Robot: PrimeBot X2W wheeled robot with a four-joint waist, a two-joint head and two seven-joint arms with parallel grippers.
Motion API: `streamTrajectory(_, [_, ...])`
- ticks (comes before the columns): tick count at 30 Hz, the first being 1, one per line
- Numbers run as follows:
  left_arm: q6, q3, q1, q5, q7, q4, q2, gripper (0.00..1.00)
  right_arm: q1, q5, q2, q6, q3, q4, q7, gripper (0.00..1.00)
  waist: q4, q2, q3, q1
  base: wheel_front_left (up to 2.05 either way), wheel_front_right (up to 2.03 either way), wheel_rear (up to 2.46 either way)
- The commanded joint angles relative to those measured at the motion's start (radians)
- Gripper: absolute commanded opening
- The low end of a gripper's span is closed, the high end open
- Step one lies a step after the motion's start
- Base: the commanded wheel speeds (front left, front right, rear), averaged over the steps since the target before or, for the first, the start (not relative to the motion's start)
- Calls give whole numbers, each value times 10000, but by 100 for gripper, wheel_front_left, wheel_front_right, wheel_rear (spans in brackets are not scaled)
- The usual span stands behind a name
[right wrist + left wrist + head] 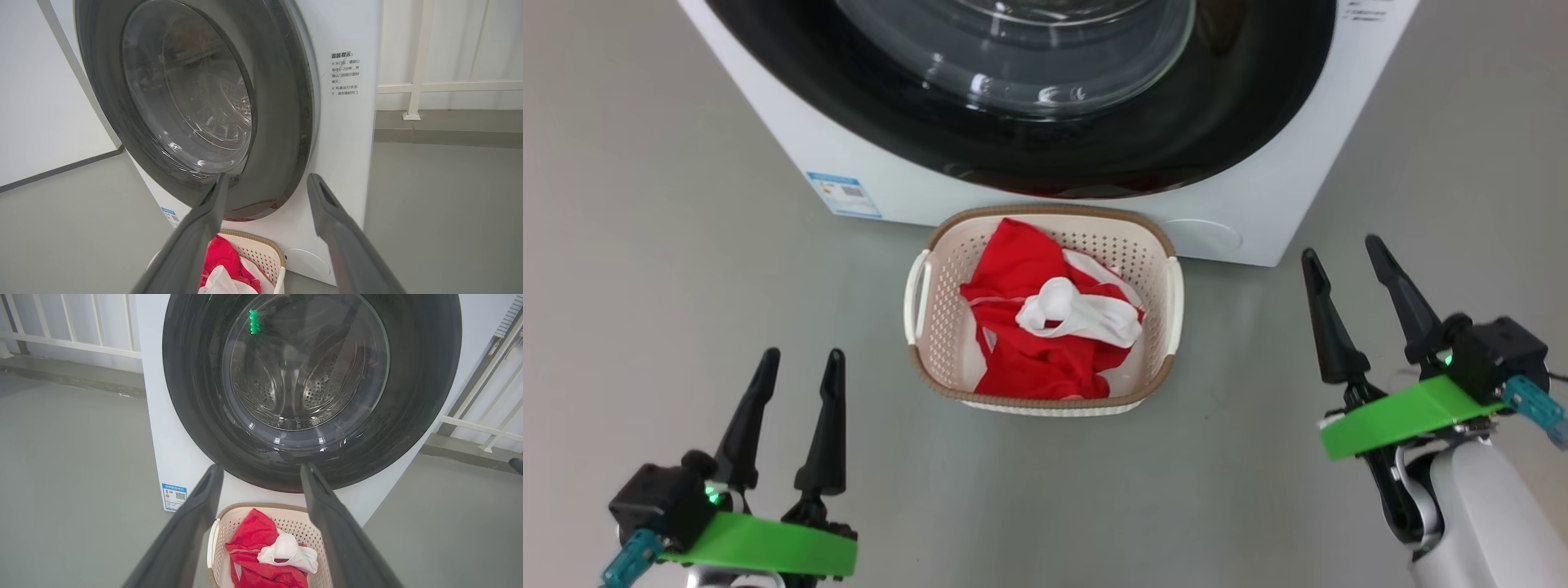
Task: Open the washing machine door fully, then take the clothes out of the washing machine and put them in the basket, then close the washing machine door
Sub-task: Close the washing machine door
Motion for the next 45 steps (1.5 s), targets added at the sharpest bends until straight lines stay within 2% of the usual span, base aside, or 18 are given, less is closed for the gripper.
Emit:
streamTrajectory(1, [6,309,139,-32,-90,-270,274,100,166,79,58,-9,155,-302,-53,100,-299,0,-267,0,0,0,0])
streamTrajectory(13, [6,200,401,-183,-90,-200,858,100,1548,184,163,-9,-612,-669,-53,100,-1138,0,-723,0,0,0,0])
streamTrajectory(29, [6,536,955,-230,-90,-447,1074,100,2663,224,373,-9,-1263,-951,-53,100,-2232,0,-916,0,0,0,0])
streamTrajectory(45, [6,719,1118,-188,-90,-503,1018,100,2830,187,438,-9,-1484,-1078,-53,100,-2392,0,-988,0,0,0,0])
